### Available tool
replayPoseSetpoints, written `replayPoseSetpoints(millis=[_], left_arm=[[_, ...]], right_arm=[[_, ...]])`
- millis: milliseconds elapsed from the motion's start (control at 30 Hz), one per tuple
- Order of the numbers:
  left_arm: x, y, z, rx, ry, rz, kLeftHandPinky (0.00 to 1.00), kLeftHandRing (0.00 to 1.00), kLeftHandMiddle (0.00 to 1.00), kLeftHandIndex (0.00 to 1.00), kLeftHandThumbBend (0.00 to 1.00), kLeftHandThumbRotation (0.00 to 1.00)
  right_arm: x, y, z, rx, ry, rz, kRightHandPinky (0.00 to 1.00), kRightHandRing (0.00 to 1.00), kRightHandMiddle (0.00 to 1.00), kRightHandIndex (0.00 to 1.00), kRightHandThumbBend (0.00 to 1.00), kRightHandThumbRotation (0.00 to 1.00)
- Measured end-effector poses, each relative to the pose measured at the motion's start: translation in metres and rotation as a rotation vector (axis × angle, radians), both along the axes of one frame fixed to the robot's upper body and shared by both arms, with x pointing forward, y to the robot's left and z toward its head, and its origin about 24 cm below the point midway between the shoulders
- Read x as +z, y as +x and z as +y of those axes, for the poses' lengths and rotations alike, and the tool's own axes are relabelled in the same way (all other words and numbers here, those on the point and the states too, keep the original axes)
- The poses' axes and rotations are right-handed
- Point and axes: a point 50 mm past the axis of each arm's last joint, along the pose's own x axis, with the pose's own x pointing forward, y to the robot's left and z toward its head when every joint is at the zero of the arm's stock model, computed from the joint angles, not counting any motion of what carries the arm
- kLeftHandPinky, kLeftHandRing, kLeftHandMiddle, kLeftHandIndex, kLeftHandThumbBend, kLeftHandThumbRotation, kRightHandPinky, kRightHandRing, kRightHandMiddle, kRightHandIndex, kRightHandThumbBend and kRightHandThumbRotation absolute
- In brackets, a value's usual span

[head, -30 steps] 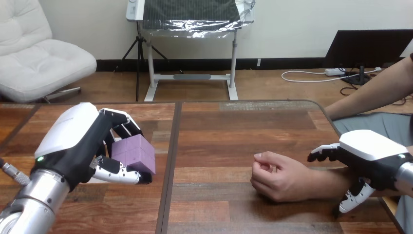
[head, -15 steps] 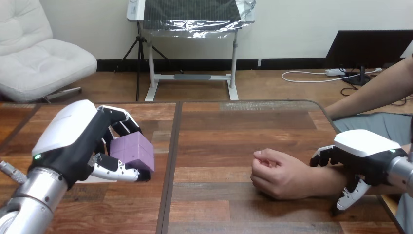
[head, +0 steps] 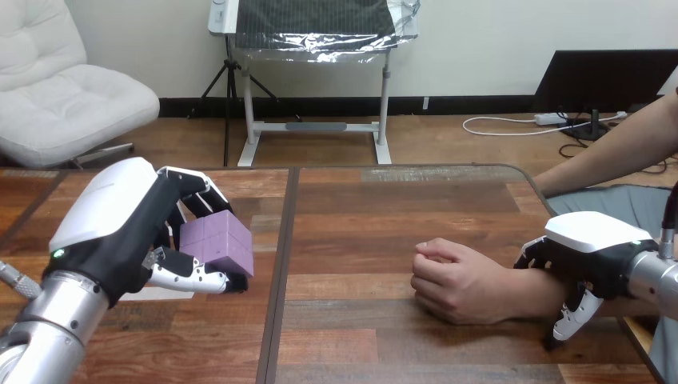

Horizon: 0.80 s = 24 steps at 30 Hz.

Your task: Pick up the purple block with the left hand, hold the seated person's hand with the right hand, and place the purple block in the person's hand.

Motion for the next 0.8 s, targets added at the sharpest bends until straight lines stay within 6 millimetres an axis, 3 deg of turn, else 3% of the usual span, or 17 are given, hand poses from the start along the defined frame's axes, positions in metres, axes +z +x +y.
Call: replayPoseSetpoints(millis=[800], left_arm=[[0.0022, -0.0003, 0.0011, 0.006, 0.000, -0.009, 0.29, 0.35, 0.41, 0.44, 0.71, 0.00]], right_arm=[[-0.0070, 0.0046, 0.0001, -0.015, -0.006, 0.014, 0.23, 0.31, 0.43, 0.57, 0.83, 0.11]])
